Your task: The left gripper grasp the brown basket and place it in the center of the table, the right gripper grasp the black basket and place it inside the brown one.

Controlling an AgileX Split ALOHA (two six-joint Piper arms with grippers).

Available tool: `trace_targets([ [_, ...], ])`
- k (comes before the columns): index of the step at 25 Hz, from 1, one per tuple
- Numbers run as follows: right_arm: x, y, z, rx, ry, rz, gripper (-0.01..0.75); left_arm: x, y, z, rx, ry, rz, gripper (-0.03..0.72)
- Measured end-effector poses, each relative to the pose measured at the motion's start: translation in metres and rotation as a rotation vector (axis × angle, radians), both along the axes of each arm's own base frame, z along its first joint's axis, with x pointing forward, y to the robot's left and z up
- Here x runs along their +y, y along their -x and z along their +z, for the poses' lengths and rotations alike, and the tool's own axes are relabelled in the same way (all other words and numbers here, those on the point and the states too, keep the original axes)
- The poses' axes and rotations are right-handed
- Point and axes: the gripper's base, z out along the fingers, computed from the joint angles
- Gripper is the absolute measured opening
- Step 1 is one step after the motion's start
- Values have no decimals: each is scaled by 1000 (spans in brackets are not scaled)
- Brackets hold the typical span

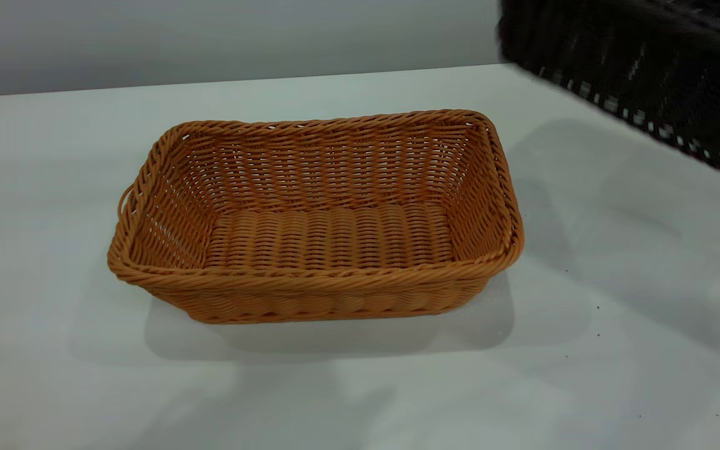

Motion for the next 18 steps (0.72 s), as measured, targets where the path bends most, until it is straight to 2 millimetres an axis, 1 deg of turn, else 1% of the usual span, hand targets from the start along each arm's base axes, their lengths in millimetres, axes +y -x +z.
trace_targets([
  [2, 8, -3, 5, 12, 15, 74, 120, -1, -1, 10, -18, 25, 3, 501],
  [4, 20, -8, 11, 11, 20, 136, 120, -1, -1, 15, -20, 36, 6, 501],
  [8, 47, -20, 27, 9, 74, 265, 120, -1, 0, 14, -9, 29, 1, 501],
  [13, 83, -34, 50, -35, 163, 398, 120, -1, 0, 15, -9, 31, 0, 501],
  [16, 105, -38, 54, -57, 172, 468, 120, -2, 1, 22, -5, 62, -1, 501],
  [18, 119, -42, 50, -54, 156, 499, 120, -3, 1, 25, 8, 90, 0, 501],
])
